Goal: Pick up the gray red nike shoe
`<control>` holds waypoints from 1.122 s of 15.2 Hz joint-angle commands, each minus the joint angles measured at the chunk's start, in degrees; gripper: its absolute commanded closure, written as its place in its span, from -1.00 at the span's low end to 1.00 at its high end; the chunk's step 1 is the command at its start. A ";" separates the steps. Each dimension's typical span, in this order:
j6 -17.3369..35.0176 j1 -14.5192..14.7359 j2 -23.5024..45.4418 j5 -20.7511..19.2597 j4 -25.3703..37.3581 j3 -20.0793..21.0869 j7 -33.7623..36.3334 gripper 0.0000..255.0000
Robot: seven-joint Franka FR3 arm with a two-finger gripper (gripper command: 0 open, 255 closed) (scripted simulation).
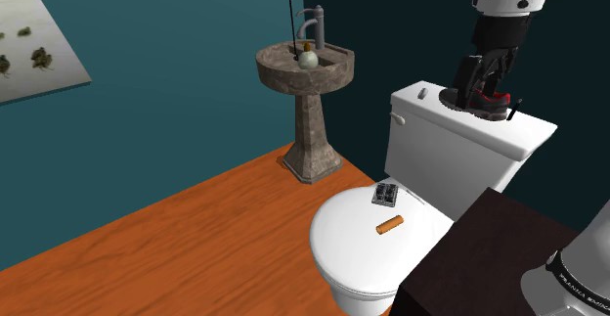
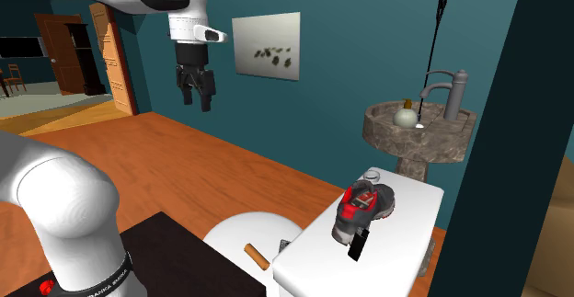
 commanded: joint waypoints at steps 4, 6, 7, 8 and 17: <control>1.87 -1.53 1.95 -2.83 -0.28 -3.20 -3.70 -1.00; 3.22 -2.49 3.58 -4.65 -0.15 -5.33 -6.11 -1.00; 3.91 -2.98 4.48 -5.51 0.01 -6.38 -7.30 -1.00; 4.62 -3.45 5.45 -6.34 0.23 -7.43 -8.49 -1.00; 11.20 -6.85 16.63 -11.98 5.11 -16.64 -18.89 -1.00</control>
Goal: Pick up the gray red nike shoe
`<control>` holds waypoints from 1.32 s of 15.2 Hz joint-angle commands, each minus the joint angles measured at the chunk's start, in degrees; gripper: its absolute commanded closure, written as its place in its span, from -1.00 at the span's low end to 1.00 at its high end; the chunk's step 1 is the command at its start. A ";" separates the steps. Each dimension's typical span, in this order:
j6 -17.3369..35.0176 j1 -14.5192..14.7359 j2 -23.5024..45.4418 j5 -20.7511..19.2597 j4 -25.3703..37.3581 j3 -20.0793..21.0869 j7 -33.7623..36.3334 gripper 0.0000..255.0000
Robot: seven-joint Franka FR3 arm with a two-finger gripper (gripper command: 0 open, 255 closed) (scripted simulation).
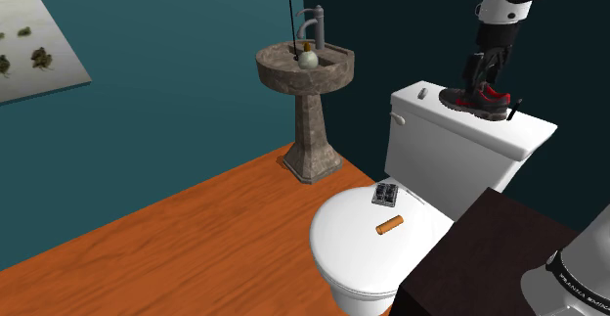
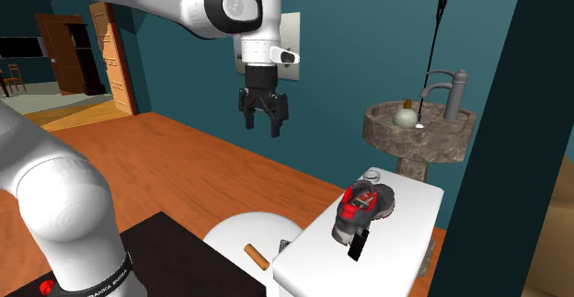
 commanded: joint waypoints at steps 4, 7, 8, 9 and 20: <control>3.82 -1.44 7.55 -1.58 4.16 -5.00 -5.95 -1.00; 5.68 -2.13 12.66 -1.54 7.65 -7.82 -9.63 -1.00; 6.25 -2.35 14.45 -1.36 8.94 -8.73 -10.89 -1.00; 6.79 -2.59 16.28 -1.09 10.29 -9.61 -12.18 -1.00; 10.32 -7.19 36.91 6.24 26.84 -15.97 -25.81 -1.00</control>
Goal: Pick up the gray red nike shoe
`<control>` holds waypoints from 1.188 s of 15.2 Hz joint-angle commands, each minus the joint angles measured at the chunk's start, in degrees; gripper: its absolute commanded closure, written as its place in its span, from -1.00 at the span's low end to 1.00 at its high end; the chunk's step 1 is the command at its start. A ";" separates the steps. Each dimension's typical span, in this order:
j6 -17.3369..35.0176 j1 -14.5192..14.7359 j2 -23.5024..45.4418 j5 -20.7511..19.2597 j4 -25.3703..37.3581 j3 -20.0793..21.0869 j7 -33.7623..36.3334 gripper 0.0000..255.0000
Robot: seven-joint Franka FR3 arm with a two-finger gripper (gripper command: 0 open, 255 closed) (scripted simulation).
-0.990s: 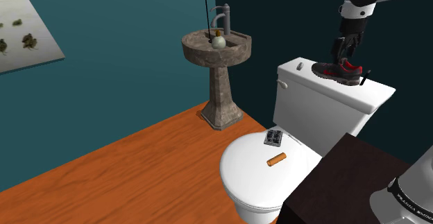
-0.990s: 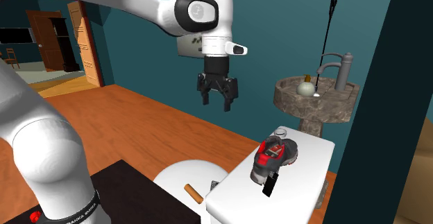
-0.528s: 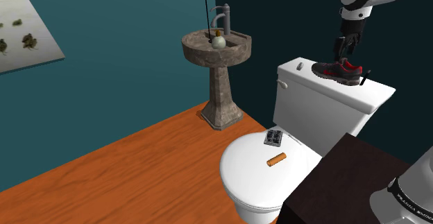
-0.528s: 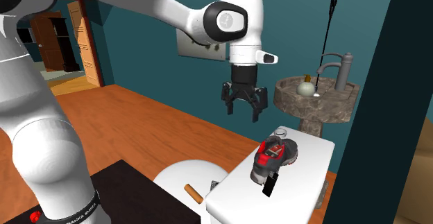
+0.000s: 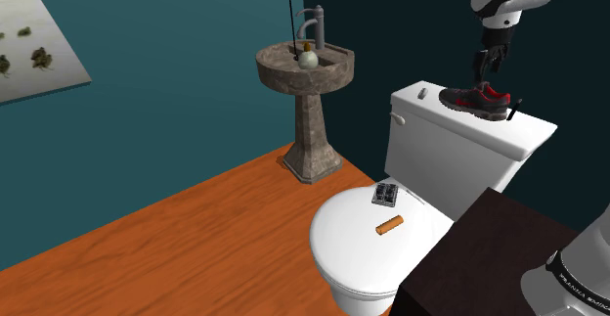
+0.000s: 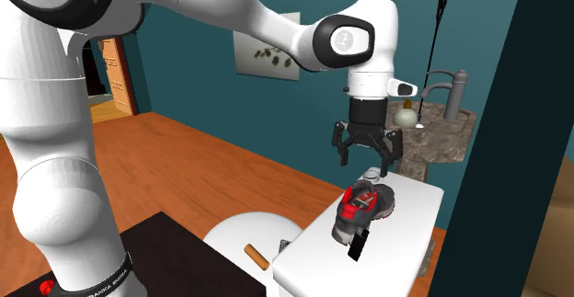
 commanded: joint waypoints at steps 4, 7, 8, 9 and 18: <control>3.43 -0.58 2.31 1.08 -1.28 -0.10 -0.89 -1.00; 5.28 -0.68 2.98 1.42 -2.54 -0.05 -0.98 -1.00; 5.28 -0.68 2.98 1.42 -2.55 -0.05 -0.98 -1.00; 5.24 -0.69 3.06 1.46 -2.44 -0.04 -1.00 1.00; 5.28 -0.68 2.98 1.42 -2.55 -0.05 -0.98 1.00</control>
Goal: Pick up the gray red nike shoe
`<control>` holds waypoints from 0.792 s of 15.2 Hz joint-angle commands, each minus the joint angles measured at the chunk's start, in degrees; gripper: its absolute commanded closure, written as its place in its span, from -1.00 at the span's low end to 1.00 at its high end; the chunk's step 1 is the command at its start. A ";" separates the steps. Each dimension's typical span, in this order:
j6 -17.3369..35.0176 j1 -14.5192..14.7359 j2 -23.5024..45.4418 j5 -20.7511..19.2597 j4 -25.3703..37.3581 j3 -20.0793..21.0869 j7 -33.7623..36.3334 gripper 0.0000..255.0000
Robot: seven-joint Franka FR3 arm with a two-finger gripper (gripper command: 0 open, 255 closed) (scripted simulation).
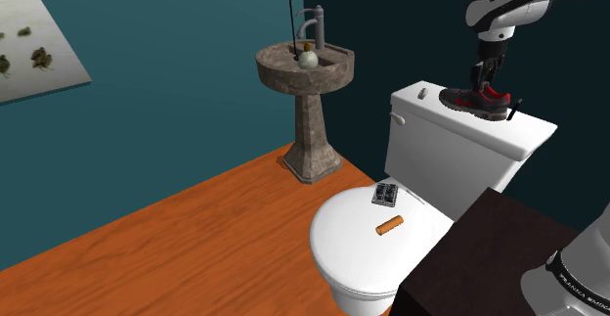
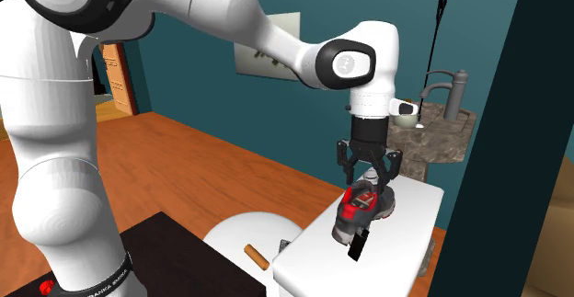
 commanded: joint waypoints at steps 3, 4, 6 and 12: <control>-2.06 0.13 -0.77 -0.43 1.30 -0.06 0.12 1.00; -2.79 0.16 -1.01 -0.54 1.82 -0.08 0.15 1.00; -4.24 0.22 -1.43 -0.75 2.90 -0.11 0.17 1.00; -8.65 0.34 -2.41 -1.19 6.46 -0.17 0.14 1.00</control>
